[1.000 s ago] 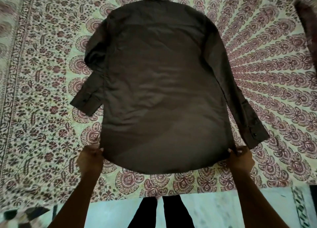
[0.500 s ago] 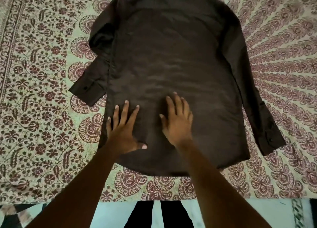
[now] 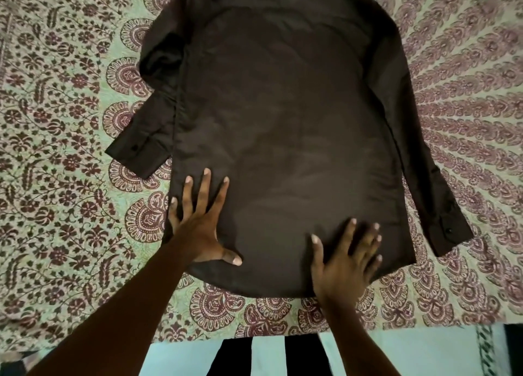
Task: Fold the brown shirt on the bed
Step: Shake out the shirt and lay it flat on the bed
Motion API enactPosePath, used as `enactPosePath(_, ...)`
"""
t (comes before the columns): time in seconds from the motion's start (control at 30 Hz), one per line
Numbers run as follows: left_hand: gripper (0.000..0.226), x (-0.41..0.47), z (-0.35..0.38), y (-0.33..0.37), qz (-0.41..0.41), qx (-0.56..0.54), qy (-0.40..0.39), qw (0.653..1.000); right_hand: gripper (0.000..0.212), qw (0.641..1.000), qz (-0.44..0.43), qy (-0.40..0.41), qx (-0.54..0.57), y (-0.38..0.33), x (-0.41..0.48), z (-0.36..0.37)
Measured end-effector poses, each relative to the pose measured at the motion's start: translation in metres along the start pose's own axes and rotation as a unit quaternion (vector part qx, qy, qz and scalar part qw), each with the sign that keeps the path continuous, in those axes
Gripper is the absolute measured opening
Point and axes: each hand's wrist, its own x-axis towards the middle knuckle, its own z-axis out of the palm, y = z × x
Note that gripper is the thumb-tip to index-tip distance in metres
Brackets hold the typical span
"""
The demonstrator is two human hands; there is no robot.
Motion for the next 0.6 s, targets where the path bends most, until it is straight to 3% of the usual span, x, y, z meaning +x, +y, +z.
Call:
enactPosePath(0.07,0.176,0.001,-0.001,0.0,-0.001,0.009,0.003,1.0,0.086,0.997,-0.07,0.026,0.025,-0.036,0.016,-0.002)
enactPosePath(0.13,0.176,0.002,0.002,0.0,0.002,0.014,0.012,1.0,0.079,0.976,-0.218,-0.001,0.02,-0.068,0.034,0.004)
enactPosePath(0.2,0.172,-0.003,0.007,-0.001,0.009,0.018,0.028,0.999,0.073,0.952,-0.305,-0.034,-0.009,-0.075,0.049,0.009)
enactPosePath(0.27,0.163,-0.008,0.015,-0.007,0.032,0.026,0.067,0.997,0.071,0.964,-0.263,-0.023,-0.024,-0.049,0.057,0.013)
enactPosePath(0.47,0.124,-0.04,0.05,-0.027,0.071,0.058,0.169,0.981,0.076,1.0,-0.009,0.011,0.001,0.072,0.042,-0.002)
enactPosePath(0.6,0.121,-0.047,0.057,-0.02,0.048,0.071,0.184,0.979,0.083,0.999,0.024,0.025,0.005,0.07,0.045,-0.002)
